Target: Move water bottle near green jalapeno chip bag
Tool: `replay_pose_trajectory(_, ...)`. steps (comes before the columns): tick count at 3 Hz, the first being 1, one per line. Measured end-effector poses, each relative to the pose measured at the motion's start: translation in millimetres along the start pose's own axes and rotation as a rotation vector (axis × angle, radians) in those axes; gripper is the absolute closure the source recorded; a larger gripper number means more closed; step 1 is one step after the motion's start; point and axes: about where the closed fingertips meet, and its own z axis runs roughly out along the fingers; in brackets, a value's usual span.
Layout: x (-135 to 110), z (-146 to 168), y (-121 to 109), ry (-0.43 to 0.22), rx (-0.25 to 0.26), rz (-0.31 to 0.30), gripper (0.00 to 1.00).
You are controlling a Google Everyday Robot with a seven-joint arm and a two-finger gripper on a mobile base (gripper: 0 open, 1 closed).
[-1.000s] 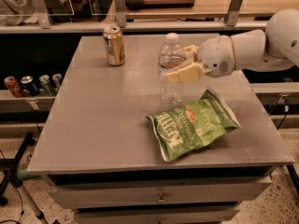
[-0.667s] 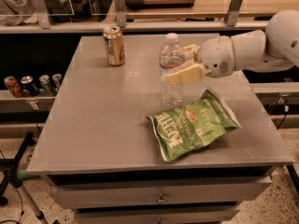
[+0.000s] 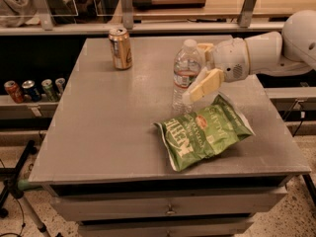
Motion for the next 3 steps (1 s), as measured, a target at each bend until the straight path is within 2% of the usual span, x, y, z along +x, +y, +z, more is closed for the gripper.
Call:
replay_pose_trajectory(2,-4,-23,4,0.052,0.044,0.005,0.00)
replay_pose_trajectory(3,-2,-43,3,0.065,0.082,0.015,0.00)
